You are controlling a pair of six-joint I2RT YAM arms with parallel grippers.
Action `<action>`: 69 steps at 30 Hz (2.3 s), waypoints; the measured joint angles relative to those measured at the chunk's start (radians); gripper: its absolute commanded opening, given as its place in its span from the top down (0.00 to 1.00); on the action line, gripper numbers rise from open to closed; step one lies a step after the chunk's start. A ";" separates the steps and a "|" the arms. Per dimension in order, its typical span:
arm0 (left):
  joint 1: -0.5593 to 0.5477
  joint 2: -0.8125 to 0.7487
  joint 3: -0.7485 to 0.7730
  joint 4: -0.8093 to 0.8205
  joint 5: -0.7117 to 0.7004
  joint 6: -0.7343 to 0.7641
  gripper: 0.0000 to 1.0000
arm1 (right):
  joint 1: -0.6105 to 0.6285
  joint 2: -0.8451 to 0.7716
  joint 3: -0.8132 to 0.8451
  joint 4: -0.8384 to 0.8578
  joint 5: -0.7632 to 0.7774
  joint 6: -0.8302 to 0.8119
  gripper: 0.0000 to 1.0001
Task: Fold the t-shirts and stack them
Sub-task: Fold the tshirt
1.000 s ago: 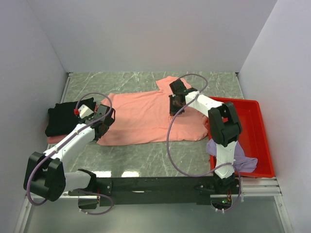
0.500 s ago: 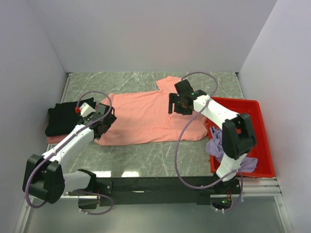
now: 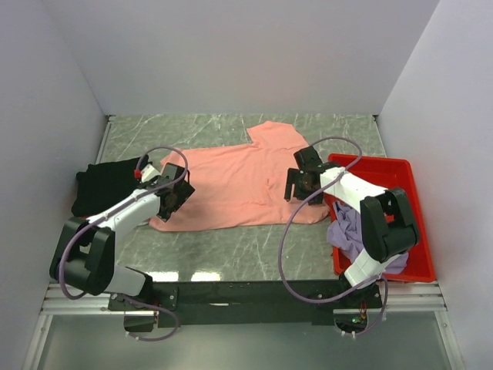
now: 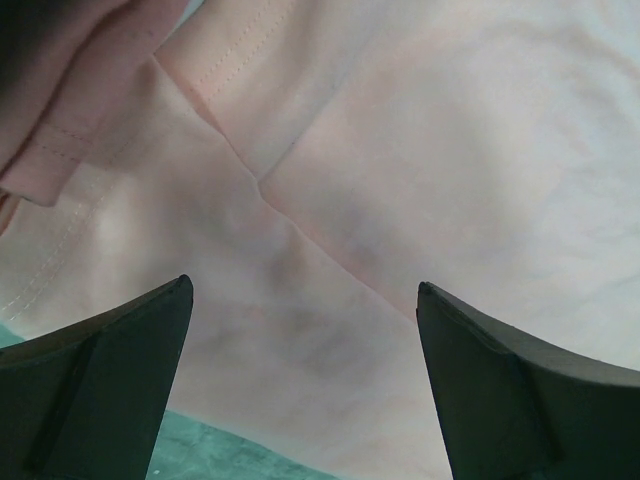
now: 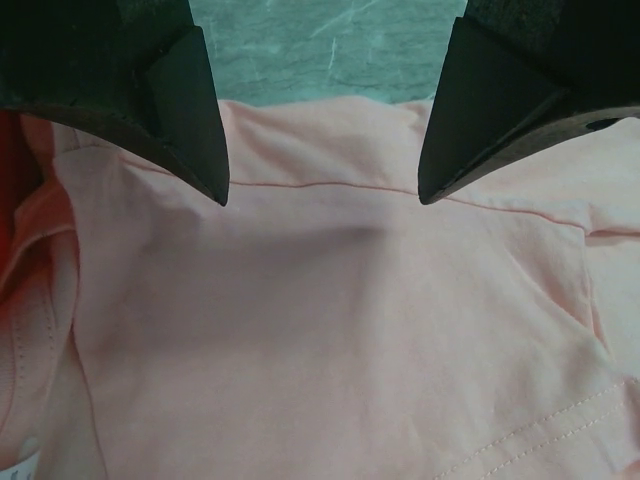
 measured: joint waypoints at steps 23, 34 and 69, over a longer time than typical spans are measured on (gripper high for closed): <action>-0.024 0.151 0.144 0.034 0.021 0.040 0.01 | -0.083 -0.132 -0.234 0.135 -0.019 0.064 0.16; -0.008 0.268 0.420 -0.051 -0.075 0.057 0.00 | -0.099 -0.200 -0.054 0.025 -0.063 0.028 0.15; 0.277 0.842 0.962 -0.249 -0.065 0.177 0.62 | -0.100 0.117 0.291 0.034 -0.132 -0.018 0.15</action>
